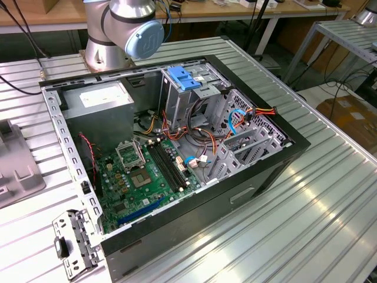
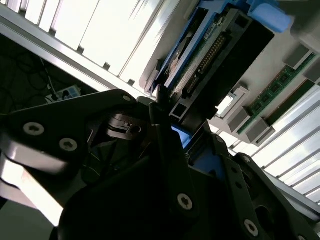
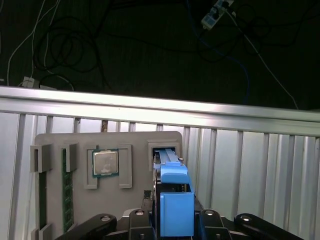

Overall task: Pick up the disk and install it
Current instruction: 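Pick up the disk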

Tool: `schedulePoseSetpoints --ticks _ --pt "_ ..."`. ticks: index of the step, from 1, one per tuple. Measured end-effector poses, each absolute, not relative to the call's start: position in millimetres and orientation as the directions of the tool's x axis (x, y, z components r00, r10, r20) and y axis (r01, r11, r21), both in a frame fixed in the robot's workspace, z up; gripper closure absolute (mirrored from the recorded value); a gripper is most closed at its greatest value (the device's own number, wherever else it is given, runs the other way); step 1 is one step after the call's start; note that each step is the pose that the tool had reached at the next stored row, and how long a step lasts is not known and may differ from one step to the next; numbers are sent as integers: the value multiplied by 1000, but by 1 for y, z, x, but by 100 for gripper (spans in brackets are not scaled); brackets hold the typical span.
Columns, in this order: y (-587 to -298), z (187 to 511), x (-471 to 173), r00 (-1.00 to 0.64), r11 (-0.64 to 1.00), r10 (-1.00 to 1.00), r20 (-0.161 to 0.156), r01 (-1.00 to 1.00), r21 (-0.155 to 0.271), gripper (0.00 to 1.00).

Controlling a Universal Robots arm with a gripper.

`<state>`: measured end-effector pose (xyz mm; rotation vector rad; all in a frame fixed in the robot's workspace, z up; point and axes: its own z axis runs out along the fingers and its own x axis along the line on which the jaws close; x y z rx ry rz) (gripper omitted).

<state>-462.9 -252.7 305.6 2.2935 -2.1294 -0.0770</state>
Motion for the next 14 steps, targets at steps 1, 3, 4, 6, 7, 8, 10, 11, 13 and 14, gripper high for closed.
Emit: schedulePoseSetpoints --ticks 1,3,4,6,7,8,10,11,13,14 --pt "-253 306 -463 73 -75 -997 -29 -996 42 63" --pt "-253 308 -463 73 -75 -997 -29 -996 42 63" --pt "-253 308 -463 73 -75 -997 -29 -996 41 63" --pt "-253 310 -463 73 -75 -997 -29 -996 42 63" --pt "-253 311 -463 73 -75 -997 -29 -996 42 63" --pt "-253 313 -463 73 -75 -997 -29 -996 42 63" --pt "-253 316 -463 73 -75 -997 -29 -996 41 63" --pt "-253 317 -463 73 -75 -997 -29 -996 41 63" --pt "-253 319 -463 73 -75 -997 -29 -996 42 63" --pt "-253 319 -463 73 -75 -997 -30 -996 41 63"
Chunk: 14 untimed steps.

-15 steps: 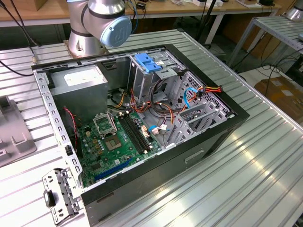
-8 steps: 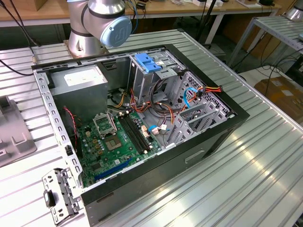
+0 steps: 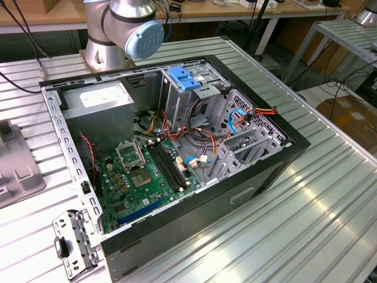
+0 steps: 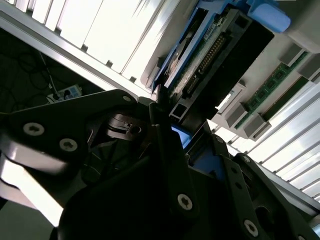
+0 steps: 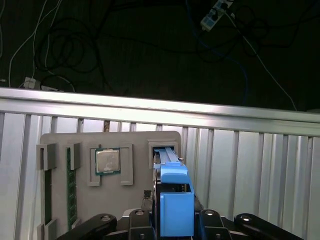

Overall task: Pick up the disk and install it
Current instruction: 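Pick up the disk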

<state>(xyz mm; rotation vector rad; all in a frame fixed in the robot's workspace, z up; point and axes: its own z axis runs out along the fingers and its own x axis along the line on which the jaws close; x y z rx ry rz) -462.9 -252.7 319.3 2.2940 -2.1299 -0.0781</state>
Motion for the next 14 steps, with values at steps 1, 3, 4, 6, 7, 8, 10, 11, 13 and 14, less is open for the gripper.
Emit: schedulePoseSetpoints --ticks 1,3,4,6,7,8,10,11,13,14 --pt "-253 320 -463 73 -75 -997 -30 -996 41 63" --pt "-253 321 -463 73 -75 -997 -30 -996 41 63" --pt "-253 322 -463 74 -75 -997 -30 -996 41 63" --pt "-252 323 -463 73 -75 -997 -30 -996 41 63" --pt "-252 324 -463 74 -75 -997 -30 -996 42 63" --pt "-252 324 -463 74 -75 -997 -30 -996 41 63" --pt "-252 325 -463 73 -75 -997 -30 -996 42 63" --pt "-252 326 -463 73 -75 -997 -30 -996 41 63" --pt "-252 327 -463 73 -75 -997 -30 -996 41 63" --pt "-252 328 -463 73 -75 -997 -30 -996 41 63"
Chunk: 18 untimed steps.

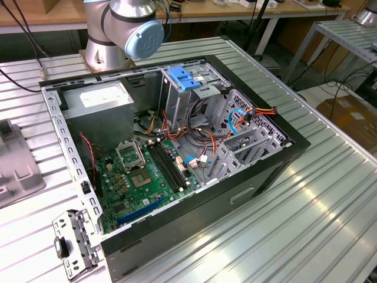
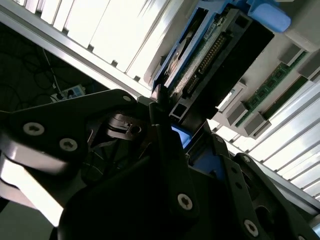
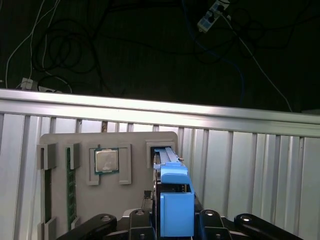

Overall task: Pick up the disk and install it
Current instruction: 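Pick up the disk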

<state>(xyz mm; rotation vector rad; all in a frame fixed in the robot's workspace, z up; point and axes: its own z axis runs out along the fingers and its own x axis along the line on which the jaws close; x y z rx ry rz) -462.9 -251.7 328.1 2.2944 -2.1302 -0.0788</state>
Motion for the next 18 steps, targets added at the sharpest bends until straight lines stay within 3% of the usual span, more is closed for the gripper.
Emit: schedulePoseSetpoints --ticks 18 --pt "-252 336 -463 73 -75 -997 -31 -996 41 63"
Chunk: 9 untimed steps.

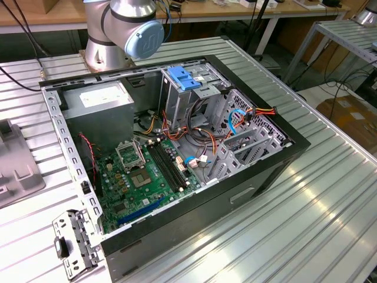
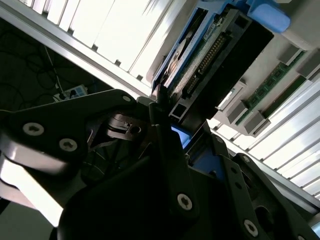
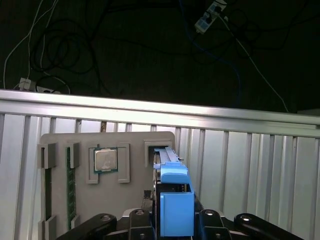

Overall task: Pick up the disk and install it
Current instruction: 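Pick up the disk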

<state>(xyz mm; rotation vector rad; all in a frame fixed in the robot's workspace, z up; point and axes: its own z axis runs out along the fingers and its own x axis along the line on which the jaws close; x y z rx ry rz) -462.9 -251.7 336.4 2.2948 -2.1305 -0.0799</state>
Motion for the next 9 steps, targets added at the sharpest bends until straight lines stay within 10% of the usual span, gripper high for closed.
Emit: schedulePoseSetpoints --ticks 9 --pt "-252 343 -463 73 -75 -997 -32 -996 41 63"
